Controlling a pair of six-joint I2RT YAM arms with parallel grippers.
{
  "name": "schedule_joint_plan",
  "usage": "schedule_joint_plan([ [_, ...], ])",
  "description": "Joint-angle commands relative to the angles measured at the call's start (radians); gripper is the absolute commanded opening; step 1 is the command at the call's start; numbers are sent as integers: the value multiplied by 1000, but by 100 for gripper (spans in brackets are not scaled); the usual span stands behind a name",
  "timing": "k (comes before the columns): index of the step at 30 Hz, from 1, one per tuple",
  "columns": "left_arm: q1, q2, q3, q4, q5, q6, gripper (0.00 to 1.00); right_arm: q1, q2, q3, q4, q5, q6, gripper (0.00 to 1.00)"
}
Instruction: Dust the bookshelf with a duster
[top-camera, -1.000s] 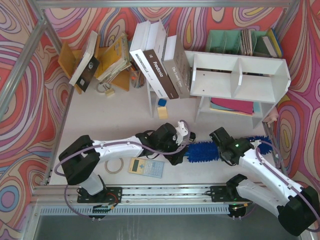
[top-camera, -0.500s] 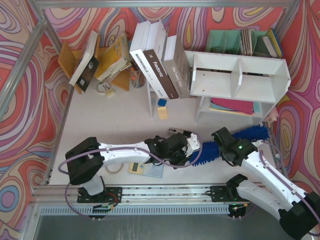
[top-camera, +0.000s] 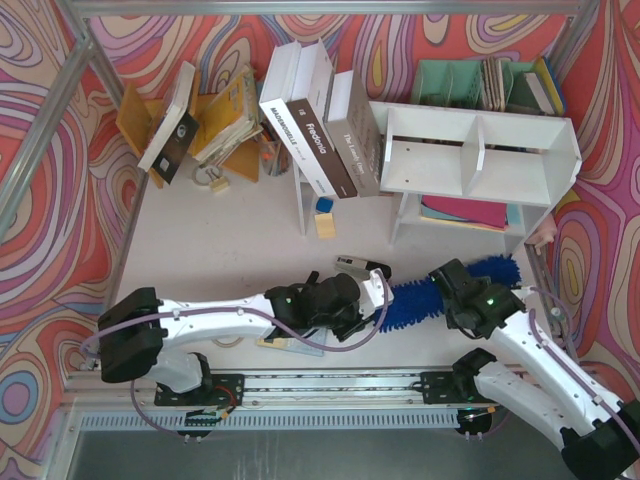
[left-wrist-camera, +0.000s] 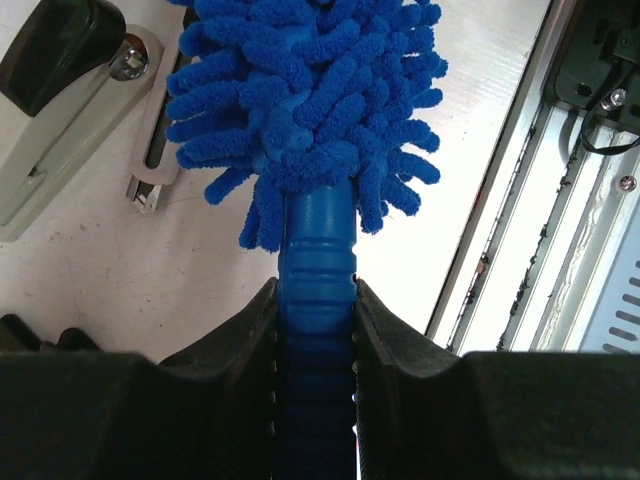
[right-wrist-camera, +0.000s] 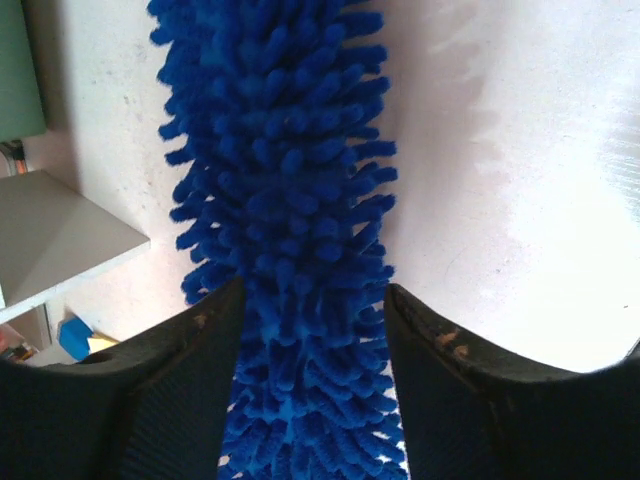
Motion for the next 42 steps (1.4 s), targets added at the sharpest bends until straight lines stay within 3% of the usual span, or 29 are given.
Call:
schedule_joint_plan([
  [1,-13,-58,-37,62,-47,13,0,-5,-8,13,-72,41,-8,59],
  [6,-18,-99,-61,83,-55,7,0,-4,-6,-61,31,10,-46,66],
  [13,-28,-117,-70,81,-56,1,0,-4,-104,-189,346,27,-180,67],
  [32,-30,-232,-109,108,-39,-33,0,-6,-101,-283,510,16,-245,67],
  [36,-29,-244,-112,110,-21,-42,0,-4,-113,-283,529,31,-247,60],
  [42,-29,-231,-115,89,-33,-49,0,-5,-158,-257,525,35,-237,36],
])
